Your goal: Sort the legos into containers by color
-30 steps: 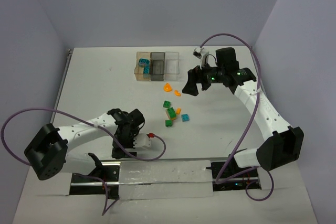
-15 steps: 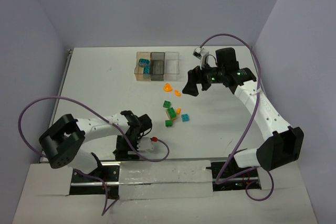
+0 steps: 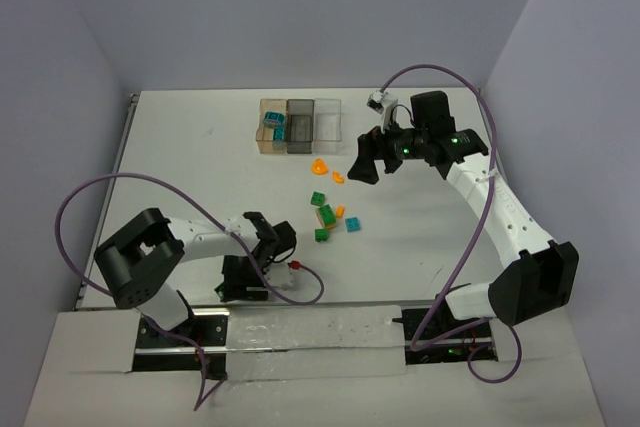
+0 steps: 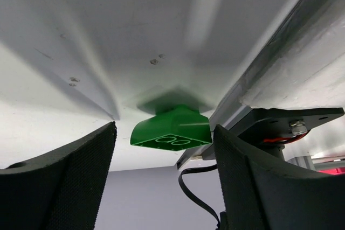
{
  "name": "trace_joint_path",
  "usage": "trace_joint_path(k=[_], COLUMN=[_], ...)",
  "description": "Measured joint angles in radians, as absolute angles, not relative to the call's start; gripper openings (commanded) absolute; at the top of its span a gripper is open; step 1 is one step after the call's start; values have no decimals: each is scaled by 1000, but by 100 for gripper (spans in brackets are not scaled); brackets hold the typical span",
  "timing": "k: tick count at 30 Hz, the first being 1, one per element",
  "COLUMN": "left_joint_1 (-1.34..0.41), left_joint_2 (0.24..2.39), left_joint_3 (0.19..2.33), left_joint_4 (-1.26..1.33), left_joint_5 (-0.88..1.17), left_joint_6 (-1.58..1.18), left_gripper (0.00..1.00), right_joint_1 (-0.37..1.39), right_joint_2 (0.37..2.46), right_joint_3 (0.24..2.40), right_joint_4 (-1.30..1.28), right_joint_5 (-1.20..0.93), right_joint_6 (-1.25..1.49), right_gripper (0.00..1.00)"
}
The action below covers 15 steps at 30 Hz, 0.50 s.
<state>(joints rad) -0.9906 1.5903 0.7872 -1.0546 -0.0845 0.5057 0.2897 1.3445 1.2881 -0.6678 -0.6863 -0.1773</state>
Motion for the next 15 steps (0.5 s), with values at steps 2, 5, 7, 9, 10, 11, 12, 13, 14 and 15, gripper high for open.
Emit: trace_joint_path(k=[2, 5, 7, 9, 10, 11, 12, 13, 14, 15], left_joint_1=[-993, -994, -994, -994, -994, -994, -994, -994, -994, -994], left_joint_2=[1598, 1608, 1612, 1620, 1622, 1624, 1625, 1625, 1625, 1625], left_joint_3=[788, 788, 788, 788, 788, 788, 788, 788, 789, 789], left_joint_4=[-1055, -1056, -1057, -1059, -1059, -1060, -1060, -1059, -1059, -1059], left_joint_5=[-90, -97, -101, -102, -102, -102, -102, -103, -105, -105], left_joint_6=[502, 501, 500, 500, 499, 498, 497, 497, 497, 496], left_gripper=[74, 69, 65, 62, 59, 58, 56, 54, 52, 51], right_joint_1=[290, 290, 290, 290, 290, 290, 290, 290, 290, 290], right_joint_2=[1345, 1345, 1345, 1345, 1345, 1345, 1345, 1345, 1345, 1345], right_joint_3=[1288, 1288, 1288, 1288, 1288, 1288, 1288, 1288, 1288, 1288], right_joint_4=[-668, -669, -670, -670, -671, -671, -671, -672, -672, -673], right_joint_5=[-684, -682, -681, -681, -681, -681, -681, -681, -681, -681], right_joint_6=[-178, -178, -178, -178, -178, -178, -178, -178, -178, -178], right_gripper=[100, 100, 100, 100, 100, 100, 100, 100, 100, 100])
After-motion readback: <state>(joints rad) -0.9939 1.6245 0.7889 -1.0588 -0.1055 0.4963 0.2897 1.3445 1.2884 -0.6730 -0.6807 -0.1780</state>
